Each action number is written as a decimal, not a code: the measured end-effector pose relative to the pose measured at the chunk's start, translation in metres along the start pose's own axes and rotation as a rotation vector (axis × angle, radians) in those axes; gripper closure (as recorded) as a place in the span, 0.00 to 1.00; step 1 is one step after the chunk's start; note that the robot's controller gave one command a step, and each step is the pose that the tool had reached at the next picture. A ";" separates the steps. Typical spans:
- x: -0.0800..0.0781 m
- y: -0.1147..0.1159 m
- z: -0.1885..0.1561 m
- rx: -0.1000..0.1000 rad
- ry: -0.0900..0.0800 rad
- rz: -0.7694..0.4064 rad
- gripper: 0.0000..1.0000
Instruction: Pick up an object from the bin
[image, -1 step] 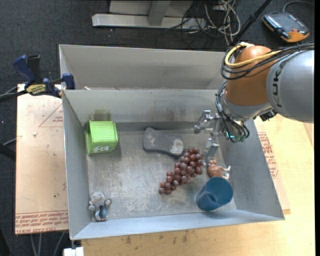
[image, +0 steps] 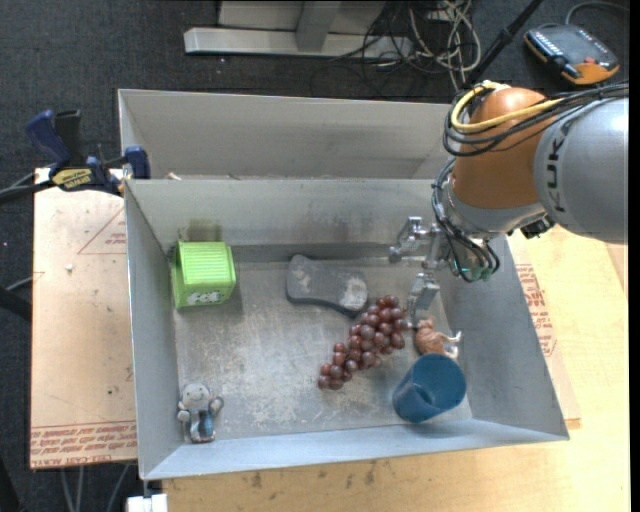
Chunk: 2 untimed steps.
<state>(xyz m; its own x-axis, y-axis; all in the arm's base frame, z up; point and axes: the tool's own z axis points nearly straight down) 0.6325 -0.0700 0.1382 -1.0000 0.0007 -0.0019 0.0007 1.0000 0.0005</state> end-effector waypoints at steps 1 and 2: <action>0.047 0.038 0.062 0.001 -0.018 -0.053 1.00; 0.047 0.038 0.062 0.001 -0.019 -0.053 1.00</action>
Offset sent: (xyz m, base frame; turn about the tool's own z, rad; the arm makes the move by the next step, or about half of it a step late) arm 0.0000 0.0000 0.0000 0.0000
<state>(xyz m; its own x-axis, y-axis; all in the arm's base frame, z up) 0.5860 -0.0323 0.0763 -0.9984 -0.0526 -0.0206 -0.0526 0.9986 -0.0010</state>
